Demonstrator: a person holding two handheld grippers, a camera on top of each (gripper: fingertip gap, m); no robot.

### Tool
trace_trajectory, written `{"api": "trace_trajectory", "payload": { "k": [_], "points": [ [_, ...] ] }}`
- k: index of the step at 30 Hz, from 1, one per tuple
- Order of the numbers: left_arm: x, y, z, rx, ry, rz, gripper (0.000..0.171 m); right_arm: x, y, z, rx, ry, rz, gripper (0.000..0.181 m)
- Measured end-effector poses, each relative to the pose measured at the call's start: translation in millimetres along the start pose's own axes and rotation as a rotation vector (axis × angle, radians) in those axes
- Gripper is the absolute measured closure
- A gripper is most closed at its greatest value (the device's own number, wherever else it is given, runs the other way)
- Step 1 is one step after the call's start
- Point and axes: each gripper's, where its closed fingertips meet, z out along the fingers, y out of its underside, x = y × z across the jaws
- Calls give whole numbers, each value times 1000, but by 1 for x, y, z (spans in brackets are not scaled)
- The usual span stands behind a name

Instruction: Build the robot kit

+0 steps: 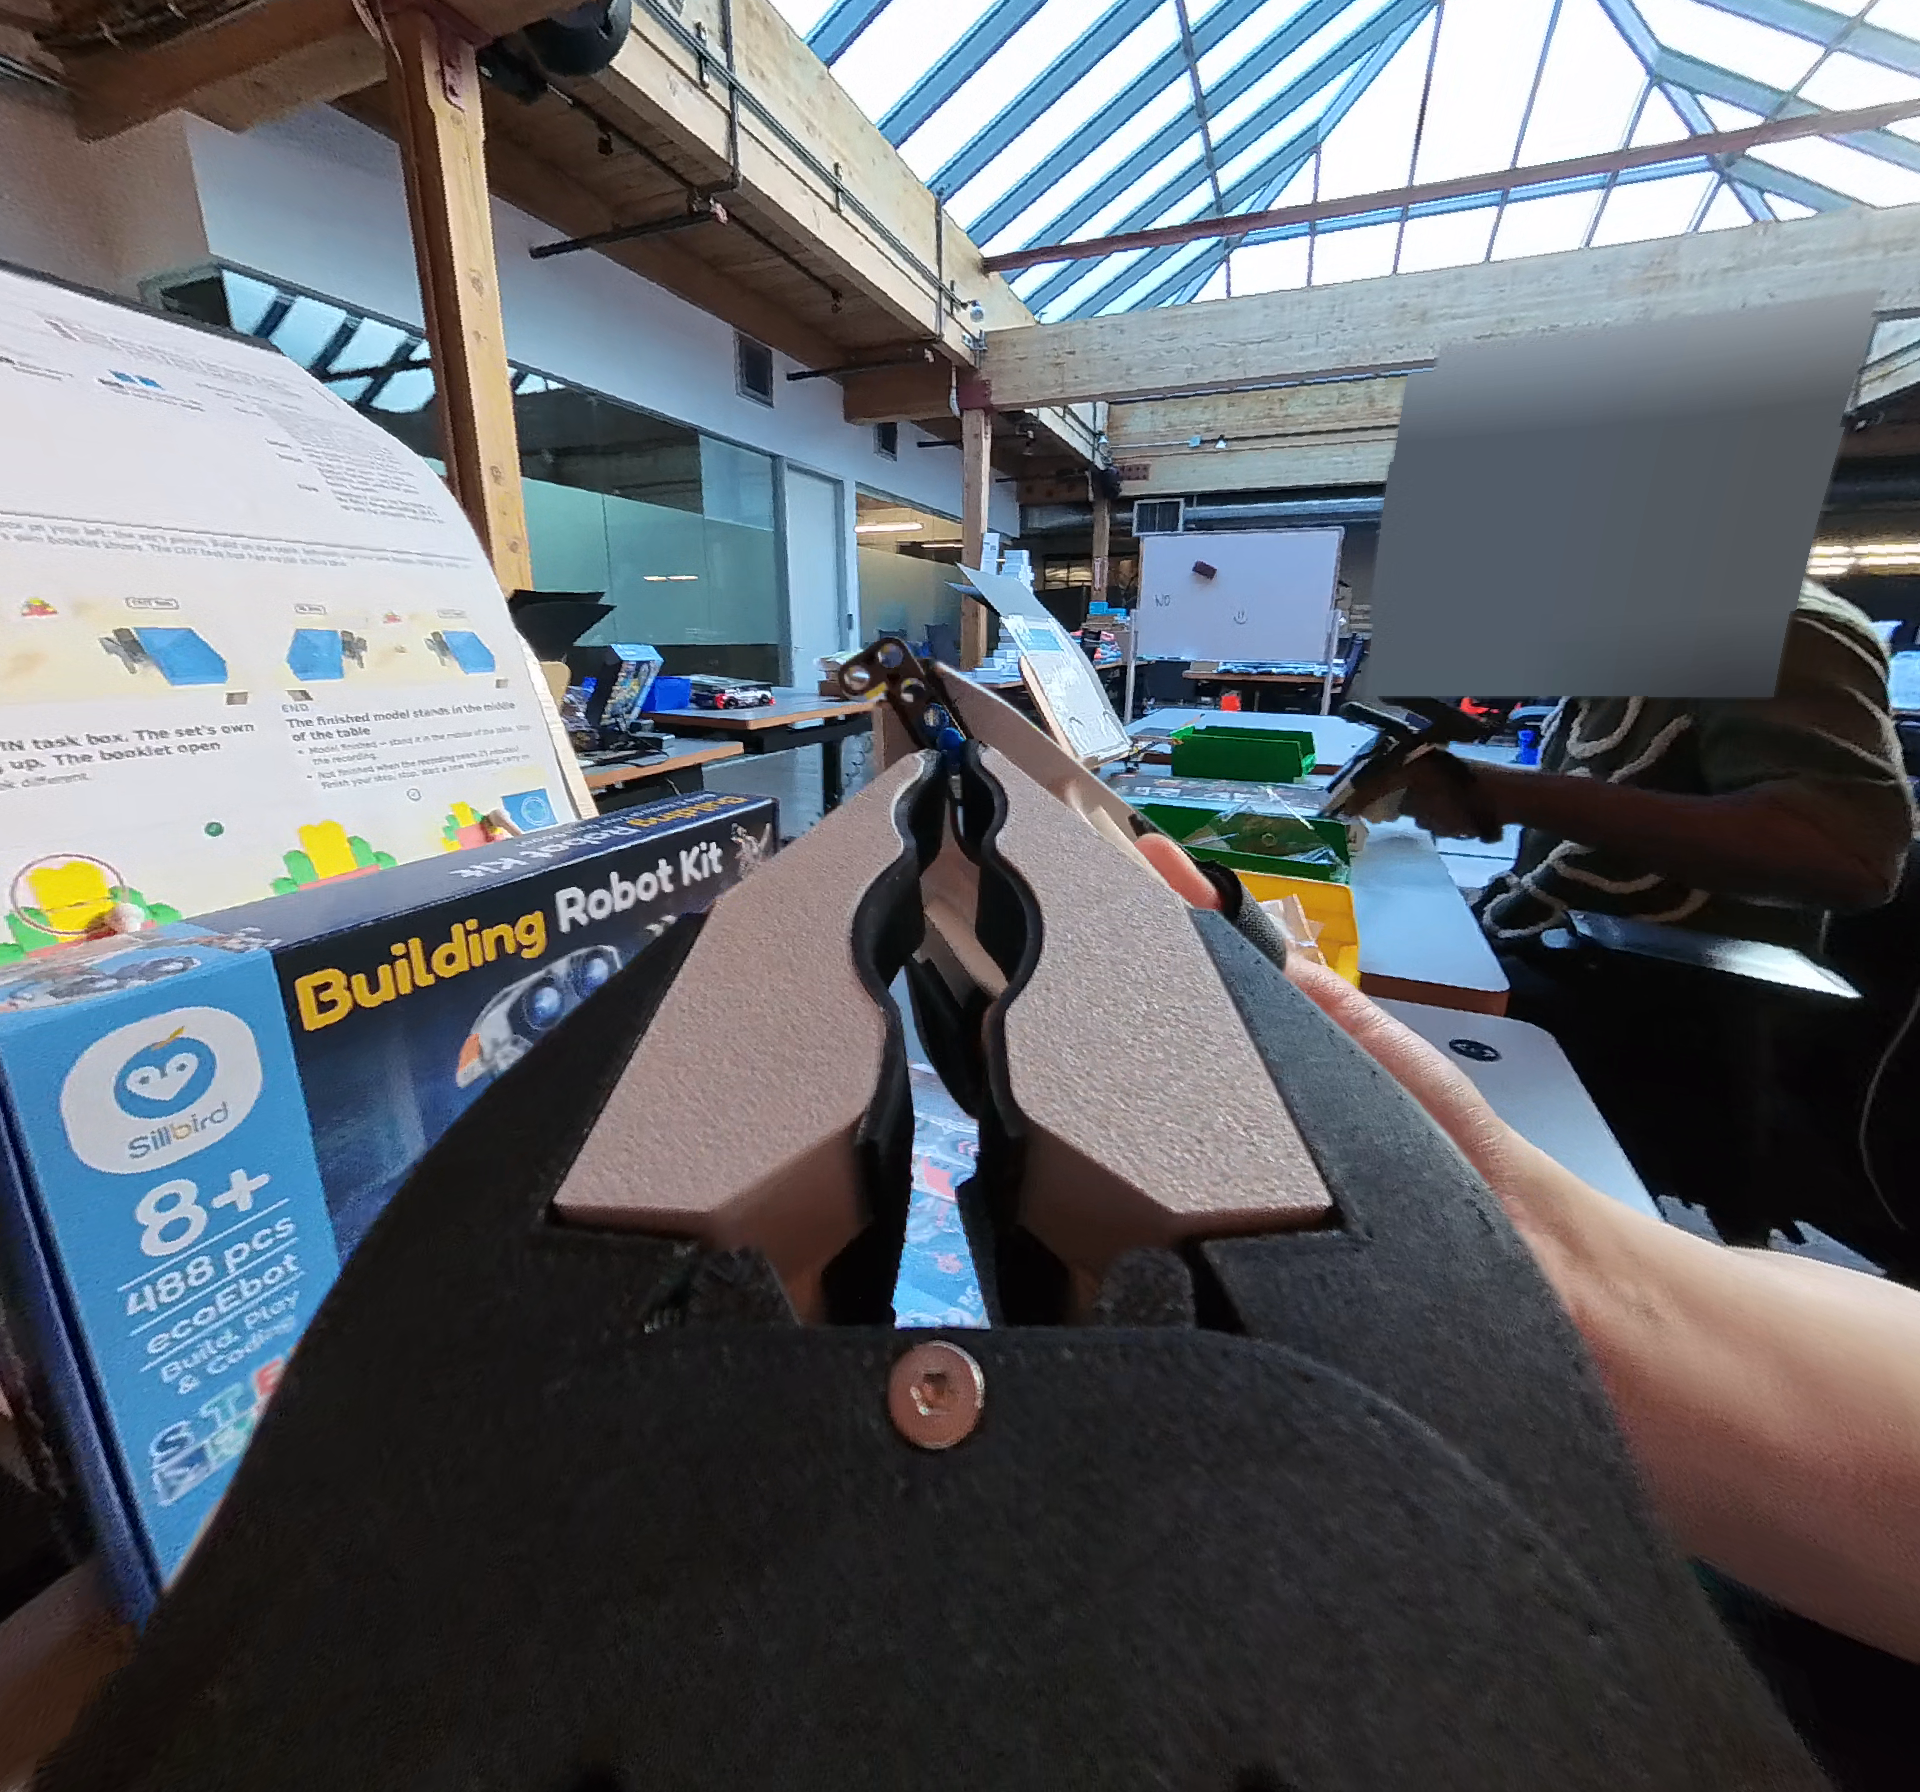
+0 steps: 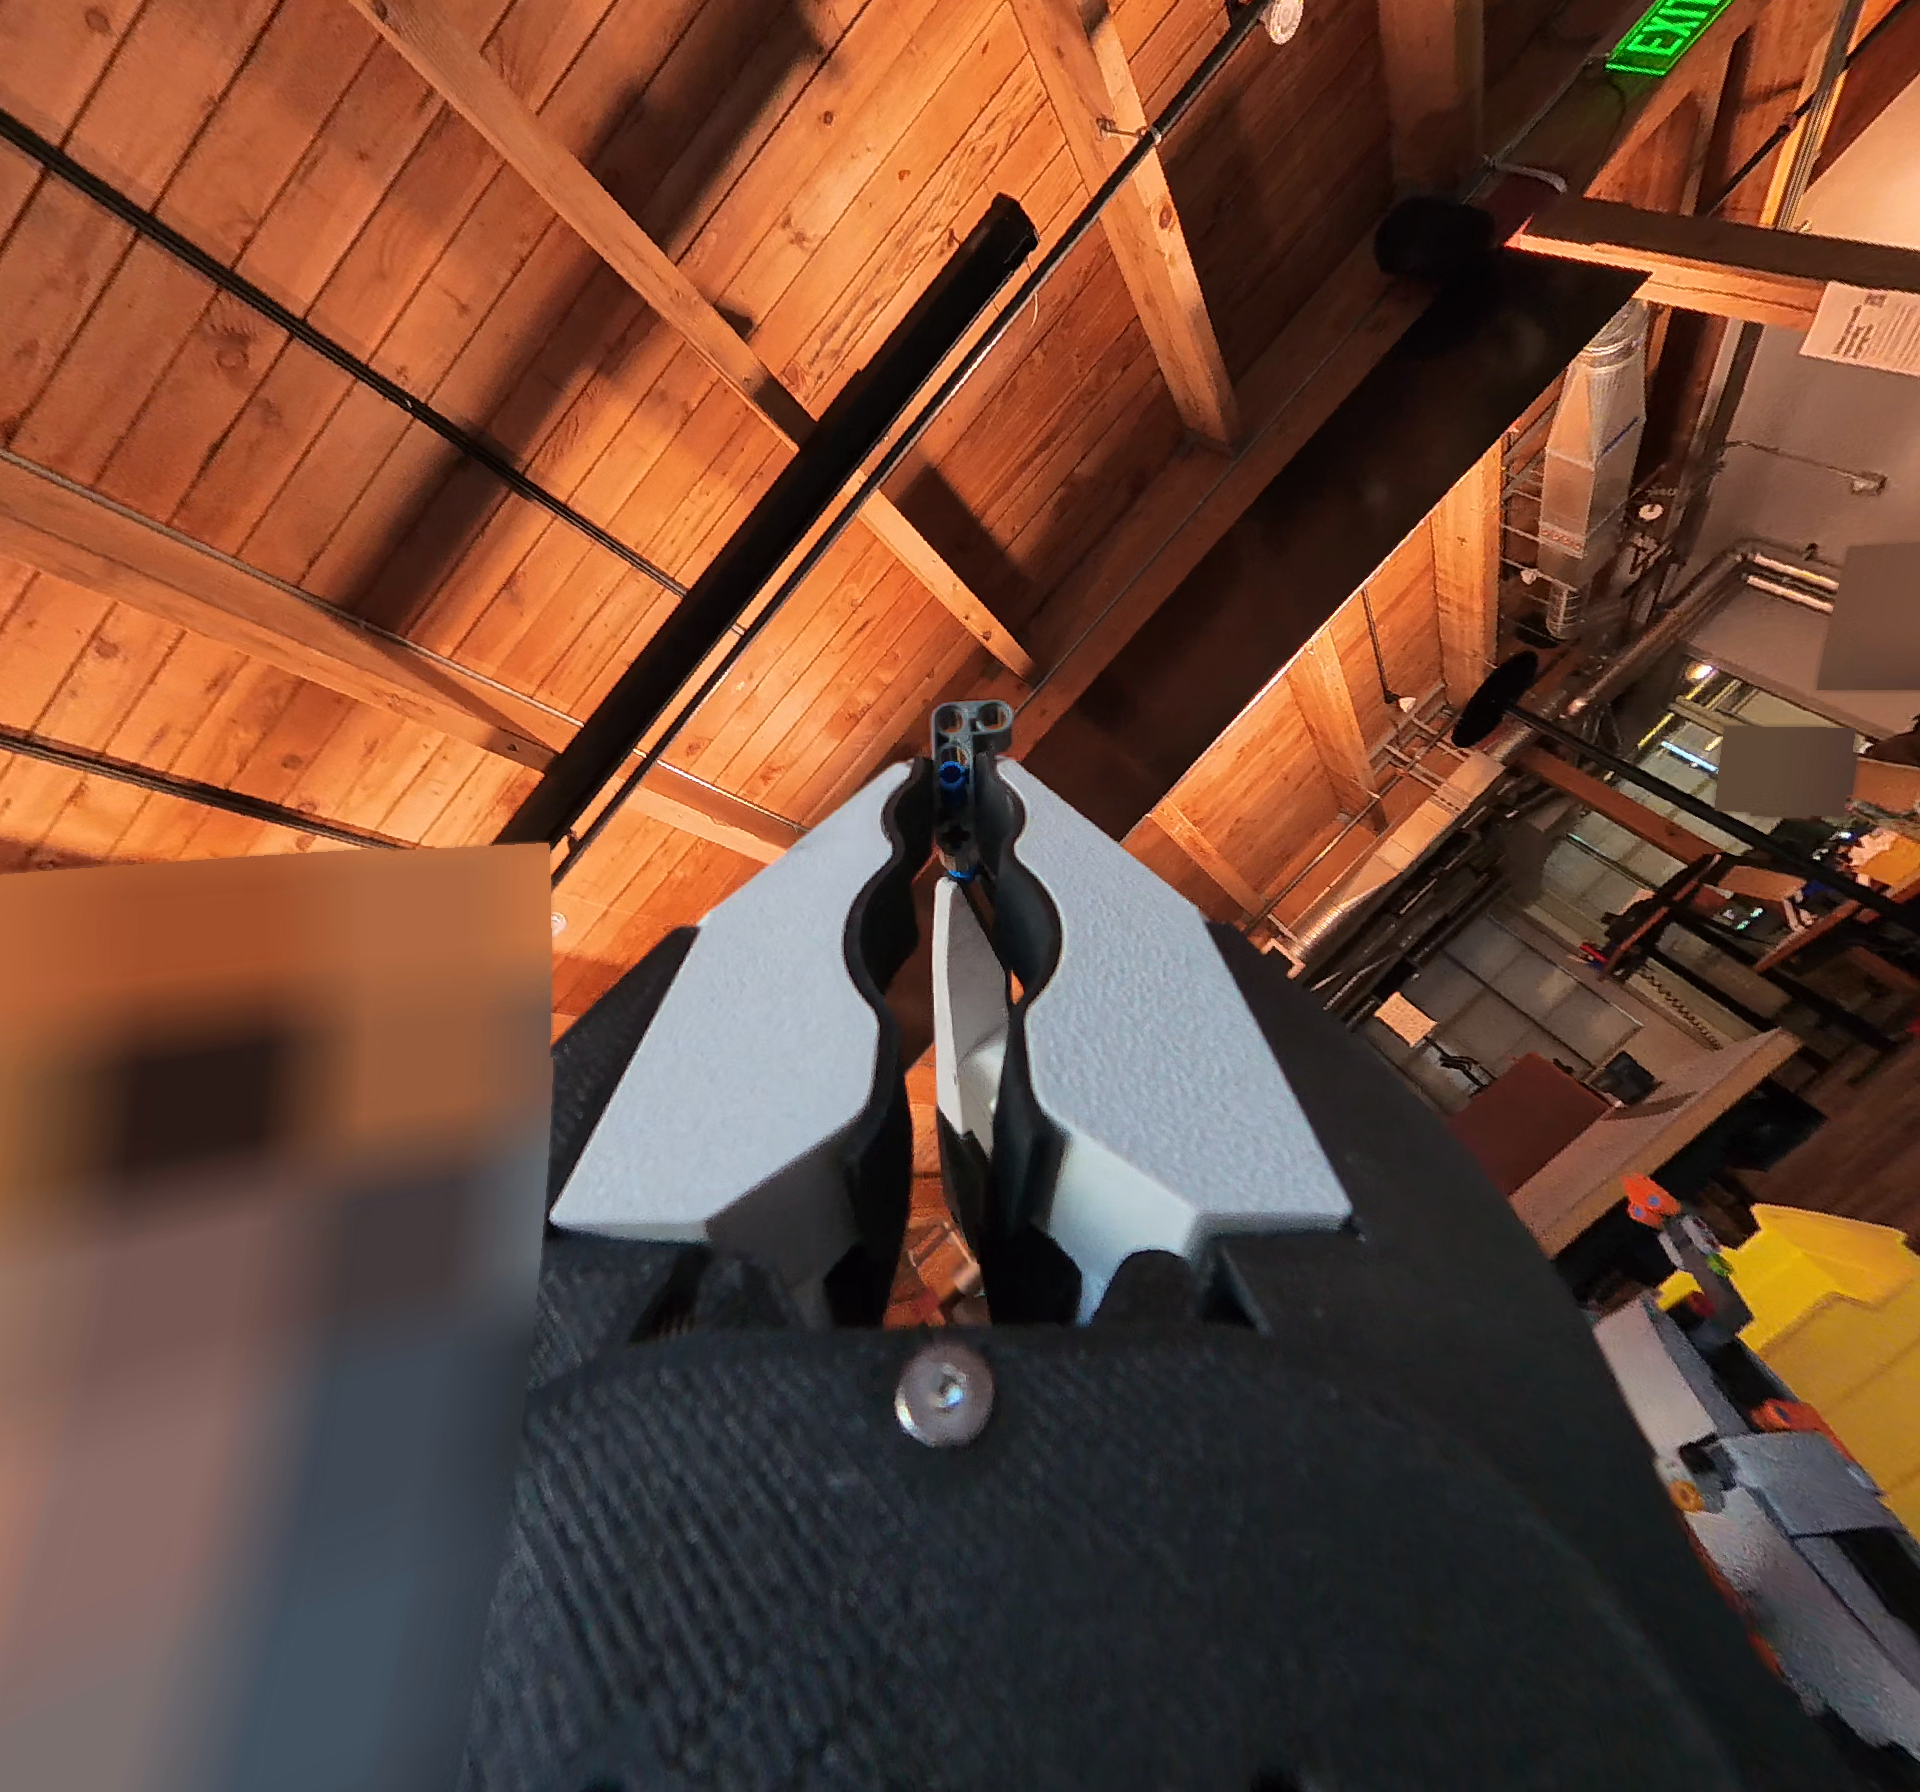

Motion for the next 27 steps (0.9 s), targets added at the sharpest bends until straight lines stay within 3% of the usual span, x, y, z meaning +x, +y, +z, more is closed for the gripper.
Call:
{"api": "trace_trajectory", "payload": {
  "k": [9,16,22,27],
  "points": [
    [0,6,1,-22,-67,163,171,4,-2,-4,100,-21,122,175],
    [5,18,8,-68,-42,139,171,-2,1,0,46,9,-7,175],
    [6,21,9,-59,11,20,169,1,-8,-5,56,32,-50,175],
    [2,8,4,-25,94,-196,145,-1,-5,-1,-2,63,-200,175]
  ]
}}
